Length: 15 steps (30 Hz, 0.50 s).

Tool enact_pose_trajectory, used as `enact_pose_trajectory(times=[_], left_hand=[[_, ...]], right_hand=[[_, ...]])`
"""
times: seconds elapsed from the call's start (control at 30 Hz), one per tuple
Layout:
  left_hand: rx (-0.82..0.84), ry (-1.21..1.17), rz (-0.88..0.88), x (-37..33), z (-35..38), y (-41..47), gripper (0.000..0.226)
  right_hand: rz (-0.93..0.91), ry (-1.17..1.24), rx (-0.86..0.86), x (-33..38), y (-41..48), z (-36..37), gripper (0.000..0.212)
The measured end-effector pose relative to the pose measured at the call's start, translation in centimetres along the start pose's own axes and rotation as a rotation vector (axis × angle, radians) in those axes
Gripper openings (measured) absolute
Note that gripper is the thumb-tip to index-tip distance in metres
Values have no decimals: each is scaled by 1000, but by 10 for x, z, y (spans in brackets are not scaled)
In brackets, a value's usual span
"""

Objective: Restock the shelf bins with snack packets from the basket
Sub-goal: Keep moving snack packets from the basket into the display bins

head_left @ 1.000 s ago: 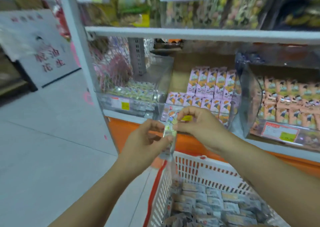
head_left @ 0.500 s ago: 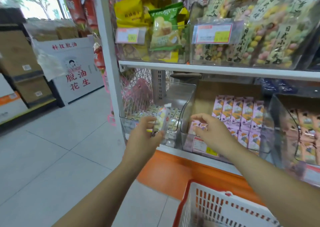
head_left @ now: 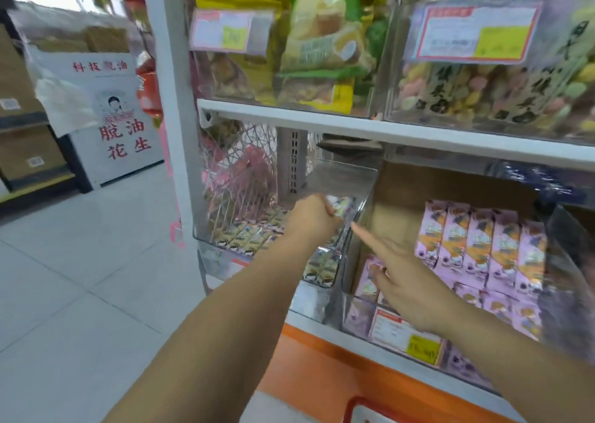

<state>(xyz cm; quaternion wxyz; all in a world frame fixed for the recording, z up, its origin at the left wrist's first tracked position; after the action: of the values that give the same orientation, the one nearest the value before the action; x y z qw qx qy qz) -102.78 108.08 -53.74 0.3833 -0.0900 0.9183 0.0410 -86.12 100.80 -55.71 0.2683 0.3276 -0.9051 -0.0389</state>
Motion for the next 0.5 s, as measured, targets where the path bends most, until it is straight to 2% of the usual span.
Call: enact_pose_trajectory(times=[0.07,0.17,0.23,0.43,0.5], left_hand=[[54,33,-14,-4,16,17,8],[187,174,-32,-8,34,28,24],[242,185,-9,-4,40,29,28],[280,275,113,7,33,31,23],[283,261,124,8,30,28,28]], right_hand=[[-5,29,-2,-3,0,2,68],[-21,48,-3,-5,1,4,67],[-20,75,-3,-7,0,4,66],[-36,82,-7,-7,-1,4,65],[-37,56,-14,-7,-1,5,66]])
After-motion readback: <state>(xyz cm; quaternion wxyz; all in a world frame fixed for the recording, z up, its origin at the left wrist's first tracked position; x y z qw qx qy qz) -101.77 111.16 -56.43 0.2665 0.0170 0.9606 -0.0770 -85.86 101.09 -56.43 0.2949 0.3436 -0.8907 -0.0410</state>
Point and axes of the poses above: each hand's wrist, its own y-axis towards the middle knuckle, its own z-axis out of the palm, x = y × z, the point moved 1 cm from there along y, towards the middle knuckle, and after that the axes turned 8 degrees about -z, right-handed, at the moved point
